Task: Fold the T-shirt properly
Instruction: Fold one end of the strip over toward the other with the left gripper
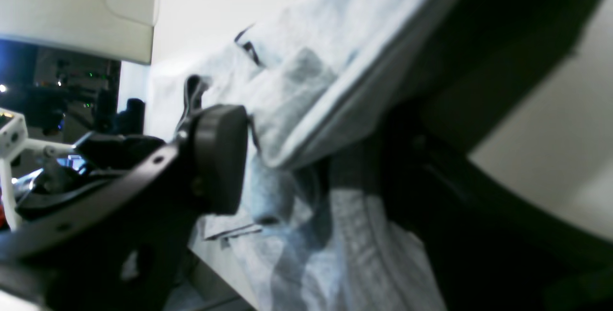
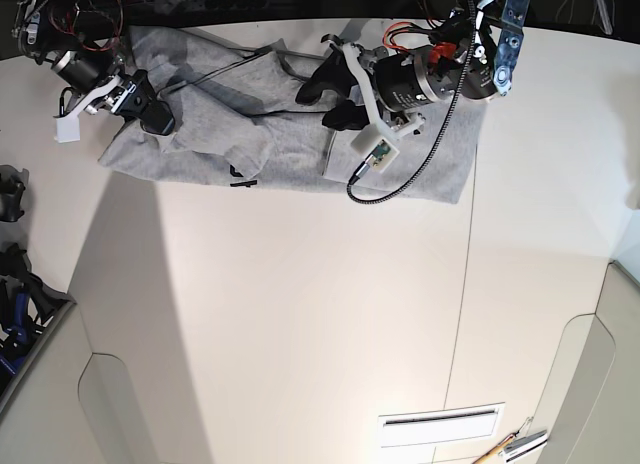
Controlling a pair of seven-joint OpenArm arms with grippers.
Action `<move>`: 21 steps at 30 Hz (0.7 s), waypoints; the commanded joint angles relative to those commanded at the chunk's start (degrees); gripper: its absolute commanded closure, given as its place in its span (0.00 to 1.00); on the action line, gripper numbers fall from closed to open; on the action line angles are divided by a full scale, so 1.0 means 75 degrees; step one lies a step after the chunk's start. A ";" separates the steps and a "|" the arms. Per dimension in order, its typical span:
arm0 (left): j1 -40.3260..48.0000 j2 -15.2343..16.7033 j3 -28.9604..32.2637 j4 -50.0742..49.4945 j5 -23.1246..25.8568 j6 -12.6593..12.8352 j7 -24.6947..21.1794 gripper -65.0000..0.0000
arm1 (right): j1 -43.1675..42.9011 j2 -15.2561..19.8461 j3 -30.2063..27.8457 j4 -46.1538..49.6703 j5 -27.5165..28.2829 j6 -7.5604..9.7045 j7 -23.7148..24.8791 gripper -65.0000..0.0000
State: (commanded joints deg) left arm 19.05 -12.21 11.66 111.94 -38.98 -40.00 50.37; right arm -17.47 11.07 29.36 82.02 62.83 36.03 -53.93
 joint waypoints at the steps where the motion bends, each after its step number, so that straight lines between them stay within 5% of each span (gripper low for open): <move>1: -0.0003 0.0000 0.0000 0.0000 0.0000 0.0000 -0.0003 0.44 | 0.0000 0.0000 -0.0085 0.0000 -0.0090 0.0000 0.0090 0.51; 5: -0.0137 -0.0003 -0.0020 0.0044 0.0003 0.0000 -0.0192 0.45 | 0.0044 0.0000 -0.0213 0.0000 -0.0618 -0.0003 0.0463 0.97; 6: -0.0210 -0.0003 -0.0020 0.0061 0.0003 0.0000 -0.0192 0.45 | 0.0108 0.0003 -0.0210 0.0000 -0.0819 -0.0003 0.0481 1.00; 12: -0.0297 -0.0006 -0.0396 0.0595 0.0009 0.0000 -0.0166 0.47 | 0.0472 0.0303 -0.0140 0.0006 -0.1411 -0.0006 0.0513 1.00; 21: -0.0131 -0.0006 -0.2821 0.0851 0.0038 0.0000 0.0108 0.66 | 0.0507 0.1440 0.0291 0.0006 -0.1390 -0.0015 0.0539 1.00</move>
State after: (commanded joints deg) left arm 18.06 -12.25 -9.50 118.32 -38.70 -40.00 51.18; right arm -13.67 21.87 31.55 82.06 52.40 35.92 -49.89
